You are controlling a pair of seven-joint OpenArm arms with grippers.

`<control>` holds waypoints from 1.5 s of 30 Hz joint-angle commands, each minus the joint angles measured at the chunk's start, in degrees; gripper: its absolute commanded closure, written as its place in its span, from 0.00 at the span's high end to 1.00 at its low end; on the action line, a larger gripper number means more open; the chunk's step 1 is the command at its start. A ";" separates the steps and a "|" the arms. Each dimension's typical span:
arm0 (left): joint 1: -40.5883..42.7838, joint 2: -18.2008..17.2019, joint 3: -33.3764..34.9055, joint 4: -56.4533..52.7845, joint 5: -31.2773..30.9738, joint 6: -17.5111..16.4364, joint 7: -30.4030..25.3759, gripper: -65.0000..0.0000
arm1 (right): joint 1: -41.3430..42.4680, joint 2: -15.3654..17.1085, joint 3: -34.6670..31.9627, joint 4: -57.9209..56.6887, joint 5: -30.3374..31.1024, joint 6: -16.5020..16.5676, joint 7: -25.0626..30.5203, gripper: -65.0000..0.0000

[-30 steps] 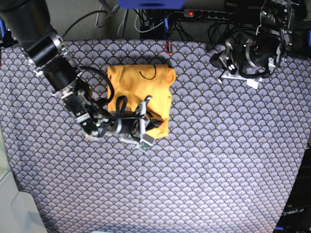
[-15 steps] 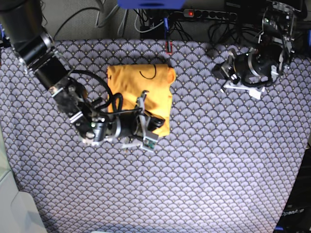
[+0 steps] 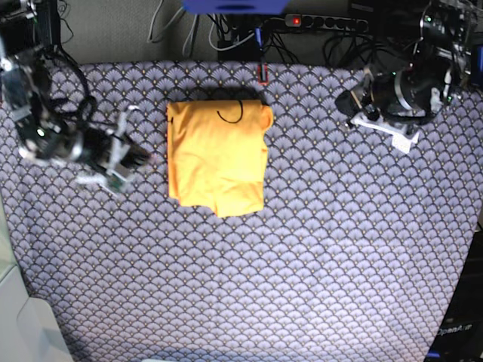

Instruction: Fold the T-shirt properly

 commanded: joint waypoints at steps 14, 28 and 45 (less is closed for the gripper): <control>12.98 2.82 8.55 1.70 15.52 -0.25 -9.68 0.00 | -37.80 -5.10 40.47 8.11 1.02 0.10 8.87 0.03; 24.49 2.82 23.50 -13.07 32.58 -0.25 -41.33 0.00 | -41.58 -28.93 52.69 -4.55 -27.47 0.10 31.29 0.03; 13.15 10.38 32.29 -58.61 32.14 -9.26 -65.77 0.00 | -31.30 -33.32 63.68 -38.40 -44.08 0.10 45.53 0.00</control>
